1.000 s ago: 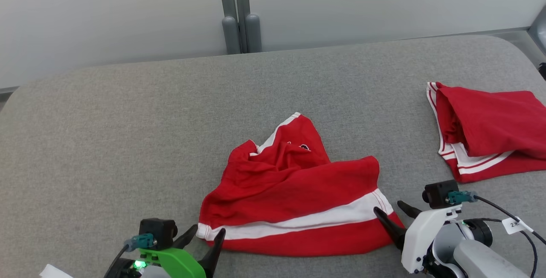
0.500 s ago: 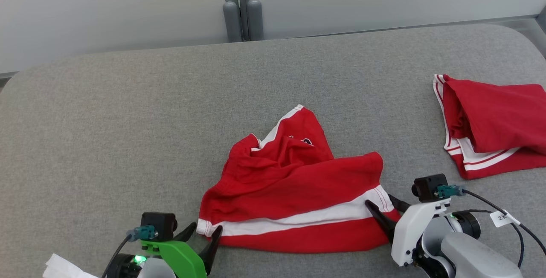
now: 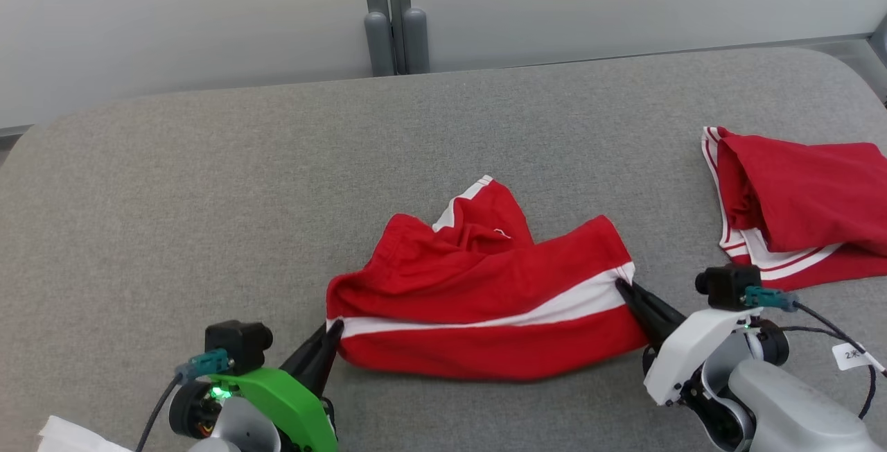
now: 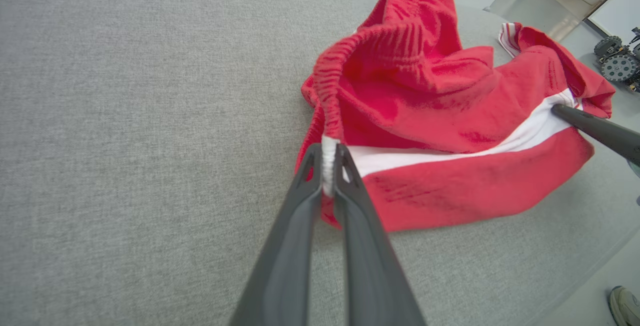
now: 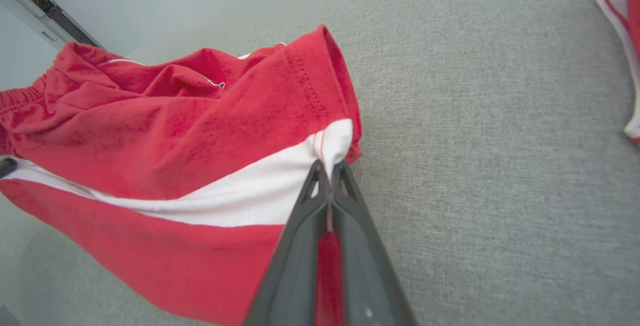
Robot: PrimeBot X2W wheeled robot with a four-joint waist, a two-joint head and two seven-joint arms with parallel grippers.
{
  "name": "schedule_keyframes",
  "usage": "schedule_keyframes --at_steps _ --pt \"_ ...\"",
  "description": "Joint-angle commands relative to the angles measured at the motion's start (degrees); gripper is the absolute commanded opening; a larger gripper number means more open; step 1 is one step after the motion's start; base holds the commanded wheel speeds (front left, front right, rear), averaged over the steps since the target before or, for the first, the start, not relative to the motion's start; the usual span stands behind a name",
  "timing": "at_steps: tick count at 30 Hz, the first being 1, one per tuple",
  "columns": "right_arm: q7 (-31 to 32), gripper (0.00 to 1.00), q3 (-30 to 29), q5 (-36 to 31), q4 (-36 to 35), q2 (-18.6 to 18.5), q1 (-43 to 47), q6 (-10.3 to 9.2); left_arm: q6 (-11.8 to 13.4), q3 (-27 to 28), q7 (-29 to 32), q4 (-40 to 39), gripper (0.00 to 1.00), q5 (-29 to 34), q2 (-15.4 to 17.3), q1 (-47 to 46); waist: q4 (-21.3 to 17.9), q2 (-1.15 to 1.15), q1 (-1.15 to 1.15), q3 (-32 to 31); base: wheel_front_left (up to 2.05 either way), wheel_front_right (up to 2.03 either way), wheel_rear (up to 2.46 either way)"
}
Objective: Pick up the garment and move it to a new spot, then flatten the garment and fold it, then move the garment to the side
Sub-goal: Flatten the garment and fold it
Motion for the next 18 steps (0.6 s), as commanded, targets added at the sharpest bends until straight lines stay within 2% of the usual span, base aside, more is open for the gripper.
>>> schedule_keyframes --at_steps 1,9,12,18 --pt "-0.8 0.00 -0.6 0.4 -1.5 -1.1 -0.7 -0.03 -0.3 0.6 -0.4 -1.8 0.00 -0.1 0.8 -0.7 -0.1 0.00 0.00 0.0 0.00 0.00 0.00" --pt "-1.5 0.00 -3.1 1.8 -11.5 -5.5 -6.7 -0.03 -0.2 1.5 7.6 -9.1 0.00 0.1 5.0 -11.6 -1.3 0.00 0.00 2.8 0.00 0.00 0.00" --pt "-1.2 0.00 -3.4 2.2 -12.7 -6.5 -12.1 -0.03 -0.7 1.9 10.8 -7.7 0.00 -0.9 5.6 -19.6 -1.6 0.00 0.00 5.9 0.00 0.00 0.00" --pt "0.5 0.00 -2.1 4.0 -10.8 -7.5 -25.7 -0.03 -1.3 0.2 15.1 0.2 0.00 -1.4 5.8 -37.4 -2.0 0.00 0.00 13.0 0.00 0.00 0.00"
